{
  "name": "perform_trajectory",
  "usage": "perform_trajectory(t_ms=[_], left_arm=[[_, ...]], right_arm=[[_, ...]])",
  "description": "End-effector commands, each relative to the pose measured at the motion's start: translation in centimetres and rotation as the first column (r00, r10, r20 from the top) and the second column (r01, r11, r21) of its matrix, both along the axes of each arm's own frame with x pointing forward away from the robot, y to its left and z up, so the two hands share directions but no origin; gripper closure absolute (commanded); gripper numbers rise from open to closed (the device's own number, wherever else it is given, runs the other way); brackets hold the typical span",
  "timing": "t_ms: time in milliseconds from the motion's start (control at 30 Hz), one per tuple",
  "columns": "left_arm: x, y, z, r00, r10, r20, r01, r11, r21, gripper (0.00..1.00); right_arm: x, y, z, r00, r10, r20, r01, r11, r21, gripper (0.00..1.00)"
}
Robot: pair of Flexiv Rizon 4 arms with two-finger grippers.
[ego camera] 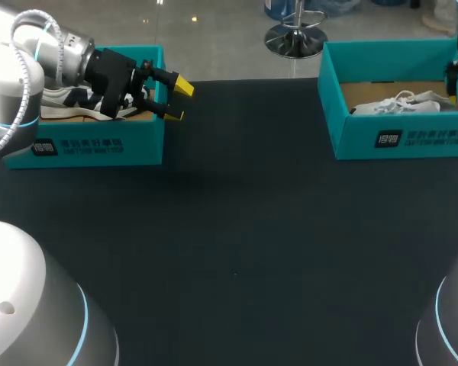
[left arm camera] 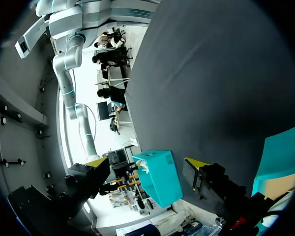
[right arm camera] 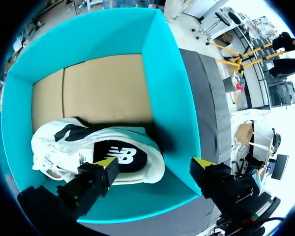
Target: Take the shoe out of the shoebox, open the shoe tongue, remove and reinsert the insole, then place the shoe into the shoebox
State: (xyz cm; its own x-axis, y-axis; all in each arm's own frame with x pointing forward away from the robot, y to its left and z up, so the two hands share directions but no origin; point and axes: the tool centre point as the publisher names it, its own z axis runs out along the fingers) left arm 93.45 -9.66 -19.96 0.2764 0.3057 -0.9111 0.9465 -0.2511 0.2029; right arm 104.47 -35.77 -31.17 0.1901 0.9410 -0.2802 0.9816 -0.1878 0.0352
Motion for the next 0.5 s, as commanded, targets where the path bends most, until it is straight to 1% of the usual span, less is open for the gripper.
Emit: perform_trajectory(t_ms=[33,300,433,500], left_arm=[[0.0,0.0,0.0,1.000,-0.001,0.001,0.001,1.000,0.002,0.00],[0.0,0.0,0.0,1.000,-0.001,0.001,0.001,1.000,0.002,0.00],[0.0,0.0,0.0,1.000,-0.001,0.001,0.001,1.000,0.002,0.00],[0.0,0.0,0.0,1.000,-0.001,0.001,0.001,1.000,0.002,0.00]], right_arm=[[-1.3,0.5,2.8,1.000,-0.006,0.020,0.005,1.000,0.031,0.00],[-1.1,2.3,6.5,0.998,-0.049,0.049,0.042,0.990,0.131,0.00],[-1.2,3.2,8.0,0.996,-0.038,0.082,0.025,0.987,0.156,0.00],[-1.5,3.8,8.7,0.993,-0.038,0.112,0.015,0.981,0.196,0.00]])
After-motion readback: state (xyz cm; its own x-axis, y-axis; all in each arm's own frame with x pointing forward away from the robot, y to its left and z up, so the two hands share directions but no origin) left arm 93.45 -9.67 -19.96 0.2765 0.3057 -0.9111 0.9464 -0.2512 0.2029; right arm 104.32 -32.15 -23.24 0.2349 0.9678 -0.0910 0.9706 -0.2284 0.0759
